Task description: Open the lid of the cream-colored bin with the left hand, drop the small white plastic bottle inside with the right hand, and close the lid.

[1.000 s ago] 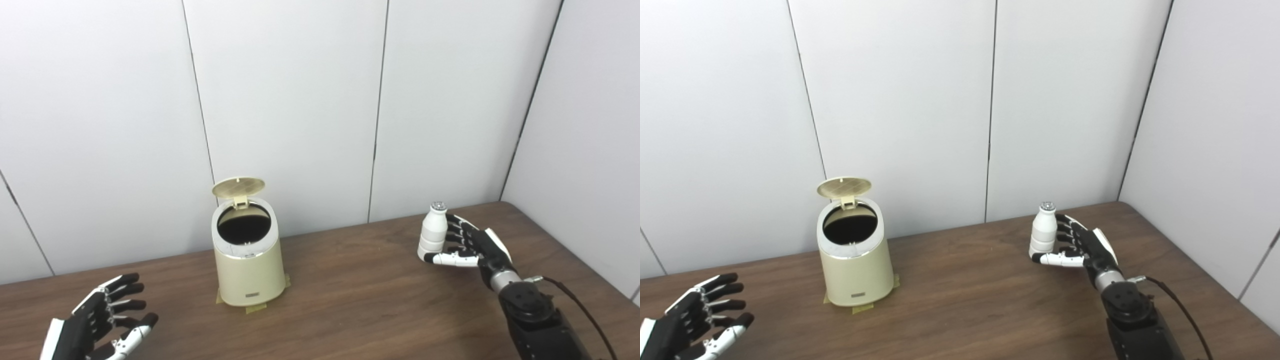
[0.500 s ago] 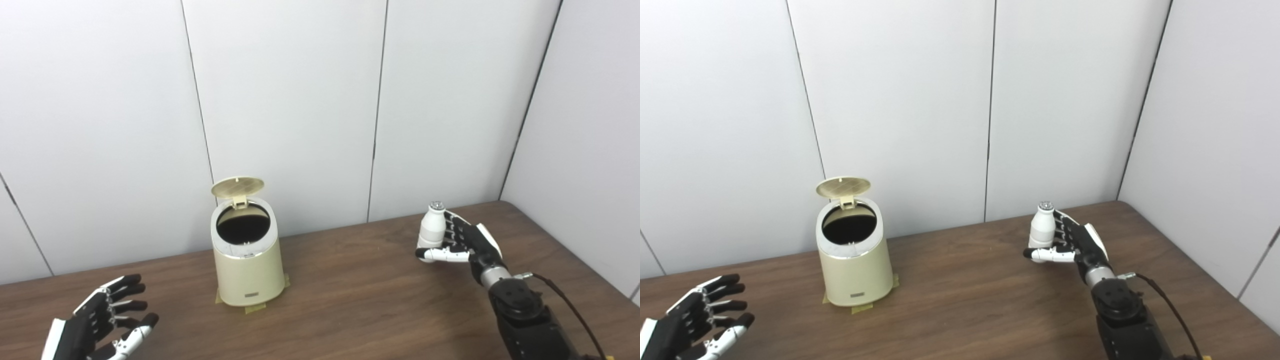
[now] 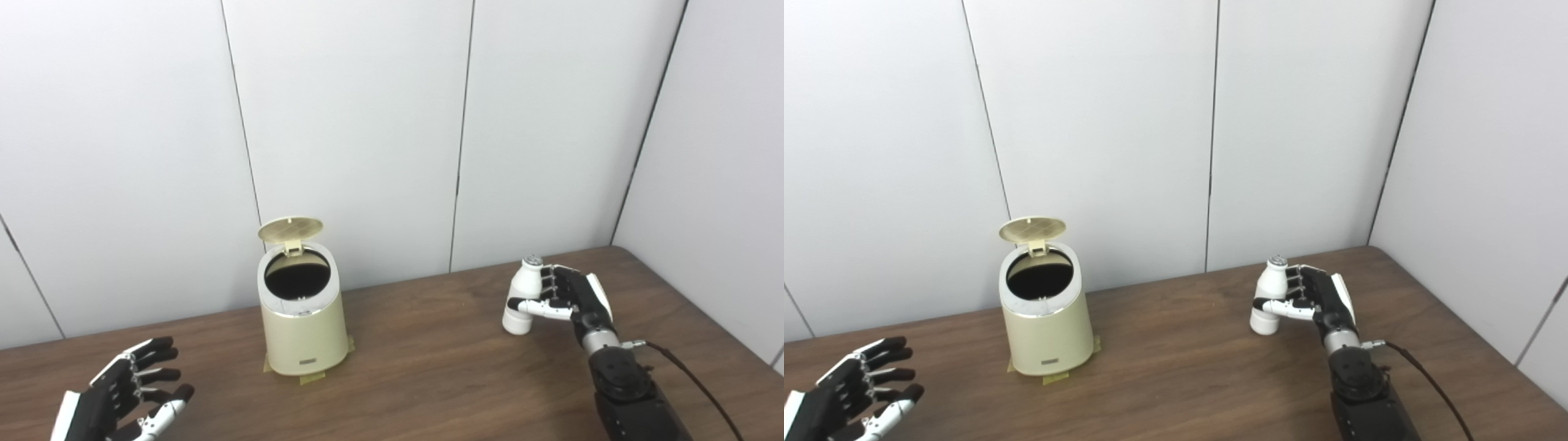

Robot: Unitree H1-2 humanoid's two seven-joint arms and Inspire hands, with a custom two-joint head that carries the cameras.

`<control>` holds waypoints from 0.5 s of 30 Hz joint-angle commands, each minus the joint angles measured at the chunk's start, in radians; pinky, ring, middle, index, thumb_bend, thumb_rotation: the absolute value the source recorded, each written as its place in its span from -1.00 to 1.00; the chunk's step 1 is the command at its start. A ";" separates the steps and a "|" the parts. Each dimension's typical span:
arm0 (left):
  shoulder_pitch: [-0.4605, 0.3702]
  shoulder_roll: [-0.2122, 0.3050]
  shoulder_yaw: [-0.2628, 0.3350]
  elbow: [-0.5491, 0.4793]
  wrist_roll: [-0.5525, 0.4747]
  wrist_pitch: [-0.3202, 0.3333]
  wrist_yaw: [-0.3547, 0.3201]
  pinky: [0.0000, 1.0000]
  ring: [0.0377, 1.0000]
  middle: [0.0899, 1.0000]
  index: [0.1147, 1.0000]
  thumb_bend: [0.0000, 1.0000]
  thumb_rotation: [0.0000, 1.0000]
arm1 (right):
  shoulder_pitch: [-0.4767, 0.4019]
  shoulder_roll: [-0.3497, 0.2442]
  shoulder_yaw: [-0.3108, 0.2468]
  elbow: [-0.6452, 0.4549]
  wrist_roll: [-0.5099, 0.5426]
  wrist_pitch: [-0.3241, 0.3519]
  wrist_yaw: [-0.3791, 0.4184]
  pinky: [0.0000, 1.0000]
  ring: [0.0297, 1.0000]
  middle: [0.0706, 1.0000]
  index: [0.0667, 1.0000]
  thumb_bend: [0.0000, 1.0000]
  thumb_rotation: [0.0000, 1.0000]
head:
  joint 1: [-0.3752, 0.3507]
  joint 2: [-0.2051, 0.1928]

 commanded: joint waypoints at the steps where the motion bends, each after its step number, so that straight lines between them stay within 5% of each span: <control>1: -0.034 0.010 -0.001 -0.039 -0.005 -0.010 0.000 0.06 0.29 0.45 0.48 0.06 -1.00 | -0.039 -0.020 0.000 -0.041 -0.006 -0.061 -0.020 -0.37 -0.30 -0.11 0.02 0.02 -1.00 | 0.002 0.001; 10: -0.035 0.006 -0.009 -0.035 0.010 -0.012 0.004 0.07 0.29 0.45 0.49 0.10 -1.00 | -0.026 0.018 0.055 -0.304 -0.069 -0.046 -0.013 -0.33 -0.27 -0.11 0.02 0.02 -1.00 | 0.036 -0.005; 15: -0.041 -0.001 -0.017 -0.018 0.015 -0.031 0.010 0.09 0.27 0.43 0.47 0.12 -1.00 | -0.069 0.041 0.117 -0.454 -0.113 0.035 0.022 -0.31 -0.24 -0.09 0.00 0.03 -1.00 | 0.059 -0.013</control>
